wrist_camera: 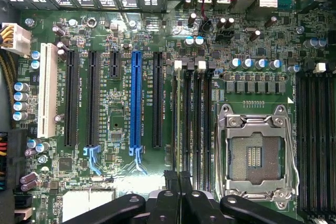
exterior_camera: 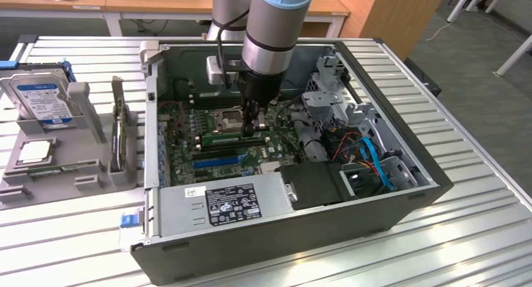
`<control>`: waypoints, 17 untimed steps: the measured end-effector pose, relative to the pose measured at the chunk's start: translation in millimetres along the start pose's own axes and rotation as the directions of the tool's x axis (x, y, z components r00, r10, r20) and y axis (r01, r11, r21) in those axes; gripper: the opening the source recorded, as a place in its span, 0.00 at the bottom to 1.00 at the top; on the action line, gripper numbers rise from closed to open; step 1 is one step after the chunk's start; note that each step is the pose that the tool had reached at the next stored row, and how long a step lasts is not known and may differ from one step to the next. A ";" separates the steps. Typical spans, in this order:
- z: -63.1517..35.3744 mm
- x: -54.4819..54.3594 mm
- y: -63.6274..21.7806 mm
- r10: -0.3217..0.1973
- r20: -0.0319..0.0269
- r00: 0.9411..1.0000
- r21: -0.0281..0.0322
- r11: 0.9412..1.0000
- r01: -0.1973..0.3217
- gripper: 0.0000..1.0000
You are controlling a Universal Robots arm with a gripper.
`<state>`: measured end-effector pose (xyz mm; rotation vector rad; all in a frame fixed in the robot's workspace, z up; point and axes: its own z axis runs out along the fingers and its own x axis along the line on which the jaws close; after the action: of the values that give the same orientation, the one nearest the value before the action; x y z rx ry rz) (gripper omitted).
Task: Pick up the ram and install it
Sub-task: 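Insert the ram into the slot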
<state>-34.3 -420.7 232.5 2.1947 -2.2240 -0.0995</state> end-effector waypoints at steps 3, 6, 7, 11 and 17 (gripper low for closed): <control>0.2 0.0 0.0 0.000 0.000 1.000 0.000 1.000 0.000 0.11; 1.0 0.0 -0.1 0.000 0.000 1.000 0.000 1.000 0.000 0.11; 1.0 0.0 -0.1 0.000 0.000 1.000 0.000 1.000 0.000 0.11; 1.1 0.0 -0.1 0.000 0.000 1.000 0.000 1.000 0.000 0.11; 1.8 0.0 -0.1 0.000 0.000 1.000 0.000 1.000 0.000 0.11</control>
<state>-34.3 -420.7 230.7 2.1949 -2.2240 -0.0994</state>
